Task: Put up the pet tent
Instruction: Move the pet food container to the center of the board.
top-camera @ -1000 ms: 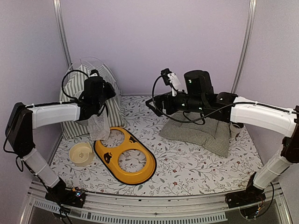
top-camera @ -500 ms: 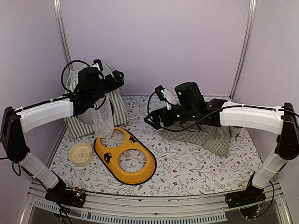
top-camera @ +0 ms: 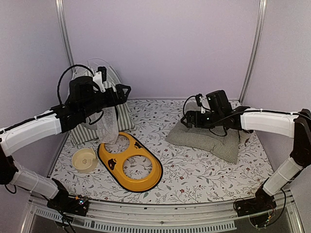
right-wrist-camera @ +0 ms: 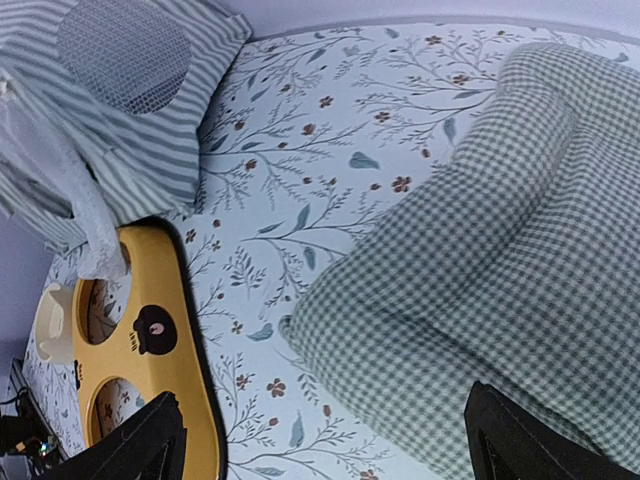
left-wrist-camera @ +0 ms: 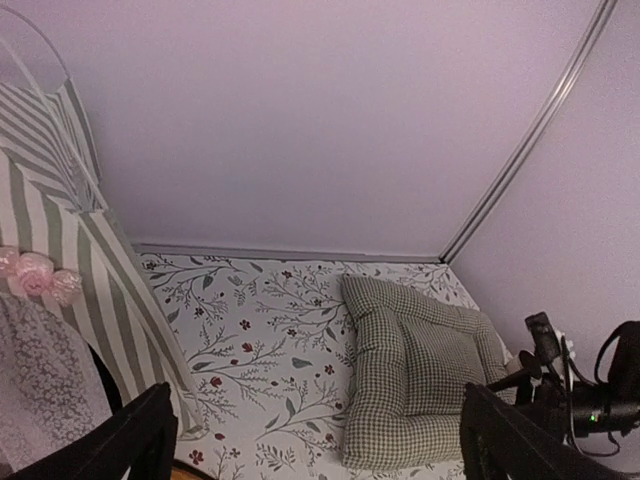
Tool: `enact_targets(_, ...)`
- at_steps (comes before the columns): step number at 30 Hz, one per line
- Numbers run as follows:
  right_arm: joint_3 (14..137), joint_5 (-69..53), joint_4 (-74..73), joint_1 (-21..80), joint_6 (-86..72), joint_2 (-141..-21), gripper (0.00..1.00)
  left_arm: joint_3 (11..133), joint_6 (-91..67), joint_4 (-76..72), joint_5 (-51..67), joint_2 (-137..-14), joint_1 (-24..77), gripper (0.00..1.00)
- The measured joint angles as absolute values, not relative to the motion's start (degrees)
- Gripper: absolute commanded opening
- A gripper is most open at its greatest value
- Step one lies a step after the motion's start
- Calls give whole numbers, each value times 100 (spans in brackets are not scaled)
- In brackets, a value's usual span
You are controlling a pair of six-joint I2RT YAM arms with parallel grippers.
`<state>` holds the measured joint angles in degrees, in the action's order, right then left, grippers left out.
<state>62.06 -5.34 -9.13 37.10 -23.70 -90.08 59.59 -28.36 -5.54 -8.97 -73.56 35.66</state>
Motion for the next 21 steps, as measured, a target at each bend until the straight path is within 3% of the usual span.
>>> enact_targets(4,6086,-360,-904,3297,-2600,-8921,99,5636,-2832,-301,-805,-7310,3743,98)
enact_targets(13,6285,-397,-952,3382,-2571,-9236,99,4663,-3398,202,-611,-7210,3820,99)
enact_targets(21,6705,-91,-1116,3216,-2436,-9574,99,4447,-3712,285,-292,-8134,4027,100)
